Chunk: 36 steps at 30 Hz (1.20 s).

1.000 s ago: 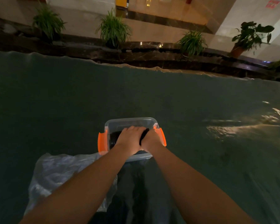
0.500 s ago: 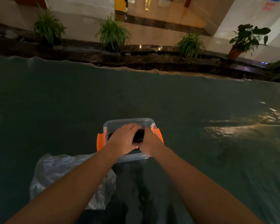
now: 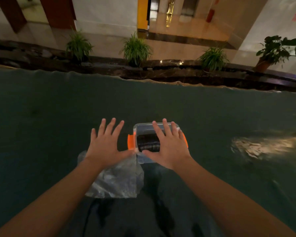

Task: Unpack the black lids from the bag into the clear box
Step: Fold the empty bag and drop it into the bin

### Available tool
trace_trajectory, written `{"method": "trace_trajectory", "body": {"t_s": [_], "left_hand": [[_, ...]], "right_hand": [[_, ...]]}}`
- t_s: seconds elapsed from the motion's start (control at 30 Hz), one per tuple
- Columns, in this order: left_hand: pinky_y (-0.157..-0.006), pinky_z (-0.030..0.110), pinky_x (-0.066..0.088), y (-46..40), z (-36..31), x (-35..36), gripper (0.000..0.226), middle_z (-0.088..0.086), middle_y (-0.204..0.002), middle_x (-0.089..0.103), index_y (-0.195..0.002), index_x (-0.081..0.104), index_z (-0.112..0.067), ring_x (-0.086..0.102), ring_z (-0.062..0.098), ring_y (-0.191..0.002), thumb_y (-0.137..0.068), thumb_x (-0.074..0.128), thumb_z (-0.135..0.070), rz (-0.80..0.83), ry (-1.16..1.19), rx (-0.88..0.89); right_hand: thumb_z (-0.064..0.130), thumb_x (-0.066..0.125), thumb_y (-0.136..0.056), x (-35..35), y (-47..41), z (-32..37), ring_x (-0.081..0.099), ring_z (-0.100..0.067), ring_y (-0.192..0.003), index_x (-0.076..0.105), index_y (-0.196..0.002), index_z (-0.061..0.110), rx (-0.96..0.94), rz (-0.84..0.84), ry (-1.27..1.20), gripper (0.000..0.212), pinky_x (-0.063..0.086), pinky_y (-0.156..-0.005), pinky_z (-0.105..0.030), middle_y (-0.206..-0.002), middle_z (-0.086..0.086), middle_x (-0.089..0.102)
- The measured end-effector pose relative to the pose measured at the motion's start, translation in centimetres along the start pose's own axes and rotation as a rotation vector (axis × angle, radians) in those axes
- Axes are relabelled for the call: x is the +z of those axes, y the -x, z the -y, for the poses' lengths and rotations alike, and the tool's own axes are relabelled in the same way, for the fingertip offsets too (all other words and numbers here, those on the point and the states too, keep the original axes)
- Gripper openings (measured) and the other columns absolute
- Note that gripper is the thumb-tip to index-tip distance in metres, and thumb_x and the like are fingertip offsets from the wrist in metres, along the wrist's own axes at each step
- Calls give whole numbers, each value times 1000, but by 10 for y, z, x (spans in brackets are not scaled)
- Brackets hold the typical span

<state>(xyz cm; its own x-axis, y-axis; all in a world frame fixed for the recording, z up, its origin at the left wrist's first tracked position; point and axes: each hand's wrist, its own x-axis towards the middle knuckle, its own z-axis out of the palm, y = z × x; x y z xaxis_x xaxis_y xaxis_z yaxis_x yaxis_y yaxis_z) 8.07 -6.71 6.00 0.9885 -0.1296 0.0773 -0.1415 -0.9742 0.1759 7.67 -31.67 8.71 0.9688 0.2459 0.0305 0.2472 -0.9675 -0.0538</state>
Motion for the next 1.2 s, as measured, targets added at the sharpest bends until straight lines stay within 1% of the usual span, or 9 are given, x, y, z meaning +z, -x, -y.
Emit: {"method": "trace_trajectory", "body": {"t_s": [0.07, 0.2, 0.37, 0.47, 0.6, 0.7, 0.8, 1.0, 1.2], "left_hand": [[-119, 65, 12, 24, 16, -7, 125, 2, -171, 2, -159, -6, -35, -8, 33, -156, -60, 27, -104, 35, -46, -60], [-120, 66, 17, 78, 41, -13, 125, 3, -171, 2, -159, -7, -32, -5, 35, -156, -63, 40, -97, 62, -88, -201], [-120, 65, 18, 117, 58, -6, 118, 4, -171, 7, -161, 0, -29, -1, 35, -156, -68, 33, -95, 97, -112, -268], [-121, 63, 15, 128, 72, 7, 111, 6, -171, 7, -161, 2, -28, -2, 34, -156, -75, 35, -90, 152, -142, -227], [-125, 55, 7, 109, 84, 31, 109, 6, -171, 4, -162, 3, -21, -7, 29, -157, -79, 37, -84, 214, -205, -54], [-127, 49, 2, 85, 93, 55, 113, 8, -171, 1, -161, -1, -11, -9, 26, -157, -81, 46, -77, 295, -250, 94], [-127, 49, 1, 65, 101, 79, 126, 11, -171, -1, -160, -5, -6, -10, 28, -156, -74, 42, -86, 364, -227, 169], [-123, 62, 0, 58, 116, 128, 147, 9, -169, -15, -158, -15, -20, -20, 34, -153, -50, 35, -105, 436, -133, 166], [-120, 65, -7, 71, 134, 153, 146, 10, -170, -10, -161, -7, -28, -23, 40, -152, -45, 21, -113, 345, -122, 147]], "right_hand": [[98, 25, -69, -1, 9, 17, 7, -43, -152, -2, -157, 35, -28, -14, -30, 112, 17, -118, -65, -168, -12, 7], [95, 30, -69, 5, 24, 48, 5, -41, -152, -3, -159, 34, -124, 3, -68, 114, 17, -118, -62, -169, -10, 2], [92, 31, -73, 21, 31, 84, 1, -38, -153, -4, -159, 30, -238, 16, -104, 112, 14, -122, -57, -168, -14, 0], [86, 29, -81, 42, 34, 112, -4, -35, -154, -1, -160, 28, -337, 22, -111, 102, 8, -124, -53, -168, -16, 0], [71, 30, -93, 79, 26, 145, -7, -30, -154, -2, -160, 27, -371, 60, -137, 87, 5, -124, -49, -168, -14, -6], [67, 25, -96, 111, 14, 163, -9, -30, -154, -3, -160, 26, -366, 113, -113, 81, 5, -125, -49, -168, -13, -7], [66, 19, -97, 138, 2, 169, -10, -29, -154, -7, -159, 25, -291, 166, -77, 79, 5, -125, -50, -168, -13, -7], [72, 14, -90, 186, 0, 163, -13, -34, -153, -15, -157, 32, -139, 278, -71, 83, 2, -122, -58, -168, -12, -9], [83, 15, -87, 216, 10, 140, -9, -32, -154, 5, -161, 29, -34, 214, -96, 92, 0, -124, -53, -169, -8, 0]]}}
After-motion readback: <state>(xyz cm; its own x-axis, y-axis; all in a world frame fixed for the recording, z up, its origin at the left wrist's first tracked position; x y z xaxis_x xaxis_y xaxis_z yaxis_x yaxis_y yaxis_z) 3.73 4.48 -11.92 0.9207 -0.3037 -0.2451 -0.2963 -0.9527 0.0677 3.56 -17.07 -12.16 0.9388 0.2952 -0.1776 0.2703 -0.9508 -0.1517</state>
